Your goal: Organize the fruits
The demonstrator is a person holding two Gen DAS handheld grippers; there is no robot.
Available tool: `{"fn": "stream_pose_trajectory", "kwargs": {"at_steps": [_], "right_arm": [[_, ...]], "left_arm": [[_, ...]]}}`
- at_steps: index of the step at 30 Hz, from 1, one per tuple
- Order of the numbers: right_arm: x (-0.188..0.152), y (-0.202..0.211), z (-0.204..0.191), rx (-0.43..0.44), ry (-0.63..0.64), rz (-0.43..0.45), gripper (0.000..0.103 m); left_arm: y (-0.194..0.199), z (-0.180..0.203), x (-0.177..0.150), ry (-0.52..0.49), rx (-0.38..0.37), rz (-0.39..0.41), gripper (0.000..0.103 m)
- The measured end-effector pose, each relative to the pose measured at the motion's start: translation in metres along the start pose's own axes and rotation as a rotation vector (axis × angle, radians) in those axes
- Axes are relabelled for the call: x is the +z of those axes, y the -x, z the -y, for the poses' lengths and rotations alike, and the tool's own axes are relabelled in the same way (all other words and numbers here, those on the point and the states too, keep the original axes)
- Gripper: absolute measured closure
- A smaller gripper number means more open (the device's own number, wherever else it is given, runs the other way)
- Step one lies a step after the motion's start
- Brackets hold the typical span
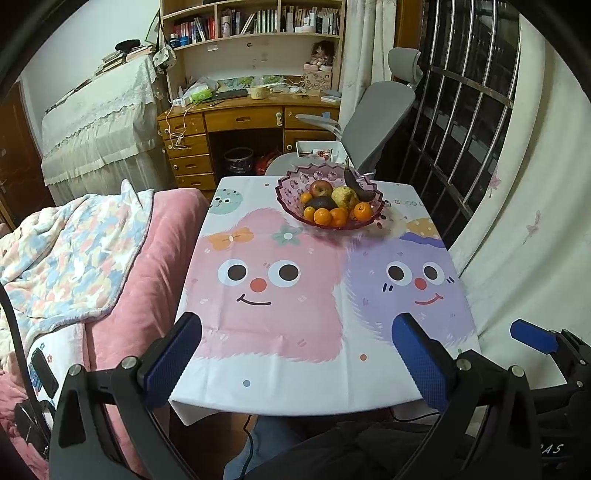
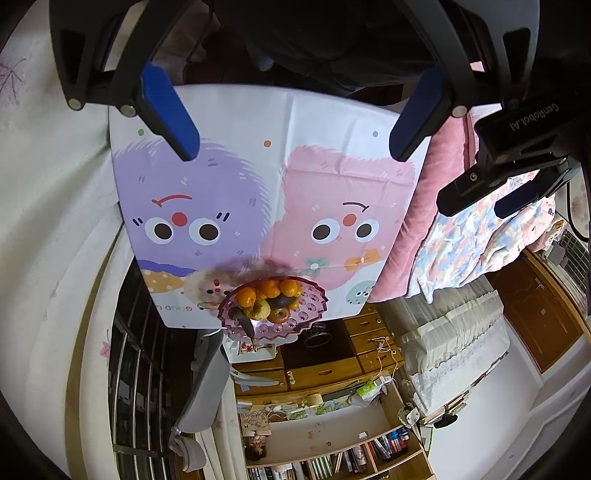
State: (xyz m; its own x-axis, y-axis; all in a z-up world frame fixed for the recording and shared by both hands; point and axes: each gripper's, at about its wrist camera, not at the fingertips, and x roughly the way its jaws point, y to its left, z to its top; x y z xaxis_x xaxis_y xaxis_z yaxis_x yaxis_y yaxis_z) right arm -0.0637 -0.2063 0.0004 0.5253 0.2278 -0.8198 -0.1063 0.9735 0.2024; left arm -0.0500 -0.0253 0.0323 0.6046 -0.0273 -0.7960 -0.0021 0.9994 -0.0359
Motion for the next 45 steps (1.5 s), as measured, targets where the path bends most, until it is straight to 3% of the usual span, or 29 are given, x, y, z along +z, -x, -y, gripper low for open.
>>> {"fn": "stream_pose_trajectory", "kwargs": {"at_steps": [45], "right_arm": [[0.005,-0.002,0.002,0.003,-0.005,-0.012,0.000]], "left_arm": [[-0.005,-0.013,-0.002,-0.001,0.023,-0.011,0.001]]}}
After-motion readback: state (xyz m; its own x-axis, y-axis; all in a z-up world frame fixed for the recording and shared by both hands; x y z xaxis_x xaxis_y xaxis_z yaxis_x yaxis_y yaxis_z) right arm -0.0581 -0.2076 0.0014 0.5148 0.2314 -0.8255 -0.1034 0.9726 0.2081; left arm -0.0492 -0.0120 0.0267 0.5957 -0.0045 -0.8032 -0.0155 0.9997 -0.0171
